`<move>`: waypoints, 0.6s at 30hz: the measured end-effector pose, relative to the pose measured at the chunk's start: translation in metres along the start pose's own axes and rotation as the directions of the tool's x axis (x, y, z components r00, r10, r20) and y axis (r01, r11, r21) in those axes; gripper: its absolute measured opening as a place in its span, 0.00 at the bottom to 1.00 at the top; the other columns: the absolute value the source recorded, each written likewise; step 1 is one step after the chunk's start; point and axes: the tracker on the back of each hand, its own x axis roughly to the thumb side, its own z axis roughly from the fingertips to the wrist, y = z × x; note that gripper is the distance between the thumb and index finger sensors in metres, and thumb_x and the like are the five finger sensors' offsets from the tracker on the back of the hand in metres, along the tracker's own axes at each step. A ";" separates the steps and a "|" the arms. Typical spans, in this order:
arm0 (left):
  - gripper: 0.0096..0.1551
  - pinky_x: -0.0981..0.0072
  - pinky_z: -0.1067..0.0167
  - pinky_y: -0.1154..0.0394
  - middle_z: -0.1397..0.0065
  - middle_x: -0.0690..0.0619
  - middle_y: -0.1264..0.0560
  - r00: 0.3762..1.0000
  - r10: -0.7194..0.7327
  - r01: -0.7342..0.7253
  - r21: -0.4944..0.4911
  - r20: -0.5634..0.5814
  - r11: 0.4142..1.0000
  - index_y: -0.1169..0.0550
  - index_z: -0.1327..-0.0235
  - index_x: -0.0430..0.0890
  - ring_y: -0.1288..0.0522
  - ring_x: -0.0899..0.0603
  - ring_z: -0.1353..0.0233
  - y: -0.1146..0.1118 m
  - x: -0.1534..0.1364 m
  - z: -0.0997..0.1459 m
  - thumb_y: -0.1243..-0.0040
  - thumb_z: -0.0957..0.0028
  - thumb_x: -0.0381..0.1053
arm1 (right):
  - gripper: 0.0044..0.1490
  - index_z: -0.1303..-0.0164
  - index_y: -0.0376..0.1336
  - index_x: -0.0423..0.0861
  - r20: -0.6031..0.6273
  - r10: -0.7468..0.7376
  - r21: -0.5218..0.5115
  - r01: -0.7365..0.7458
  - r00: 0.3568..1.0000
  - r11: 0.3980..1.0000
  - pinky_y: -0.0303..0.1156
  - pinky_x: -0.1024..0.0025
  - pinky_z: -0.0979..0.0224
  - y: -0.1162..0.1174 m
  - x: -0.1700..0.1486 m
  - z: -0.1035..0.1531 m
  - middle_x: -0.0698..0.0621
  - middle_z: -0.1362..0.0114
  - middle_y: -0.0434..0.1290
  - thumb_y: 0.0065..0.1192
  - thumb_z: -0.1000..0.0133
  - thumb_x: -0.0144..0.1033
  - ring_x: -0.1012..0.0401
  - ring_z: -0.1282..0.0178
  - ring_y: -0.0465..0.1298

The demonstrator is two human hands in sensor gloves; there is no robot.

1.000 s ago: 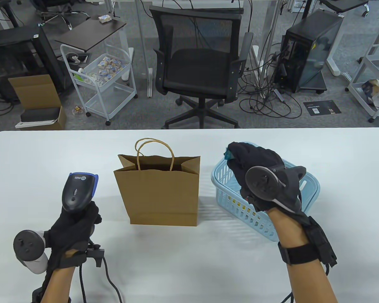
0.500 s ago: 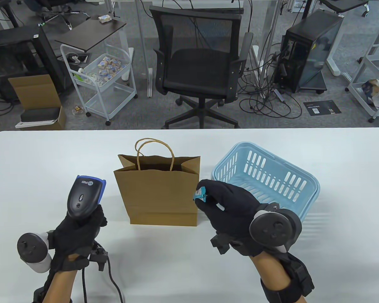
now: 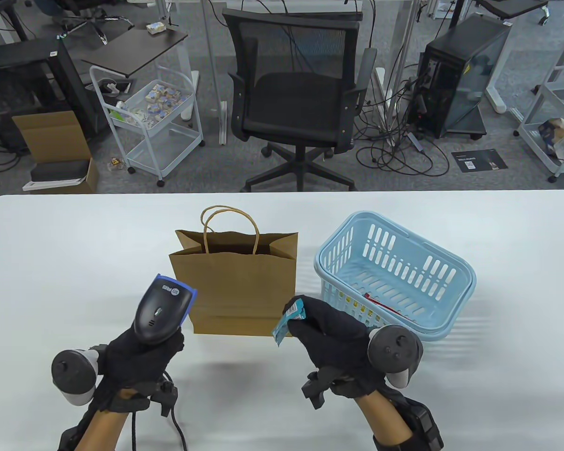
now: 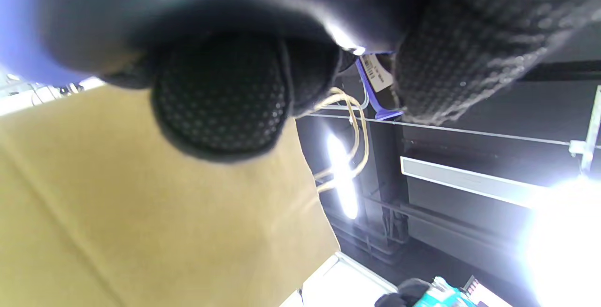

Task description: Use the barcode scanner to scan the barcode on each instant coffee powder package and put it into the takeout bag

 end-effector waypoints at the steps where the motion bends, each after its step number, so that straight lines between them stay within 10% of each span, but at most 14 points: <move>1: 0.39 0.54 0.48 0.17 0.45 0.59 0.18 1.000 -0.010 0.010 -0.007 0.012 1.000 0.30 0.27 0.55 0.10 0.50 0.58 -0.004 0.001 0.001 0.30 0.47 0.68 | 0.29 0.36 0.71 0.57 -0.016 -0.035 0.024 0.035 0.999 0.999 0.81 0.66 0.52 0.004 -0.008 0.004 0.50 0.39 0.84 0.73 0.49 0.48 0.60 0.56 0.88; 18: 0.37 0.53 0.52 0.17 0.50 0.58 0.16 0.999 -0.025 0.037 -0.351 0.036 0.936 0.25 0.31 0.53 0.10 0.49 0.62 -0.057 0.007 0.005 0.28 0.50 0.68 | 0.27 0.36 0.72 0.57 -0.273 -0.210 0.162 0.260 0.939 0.952 0.80 0.65 0.50 0.033 -0.059 0.013 0.51 0.46 0.85 0.64 0.48 0.43 0.63 0.60 0.85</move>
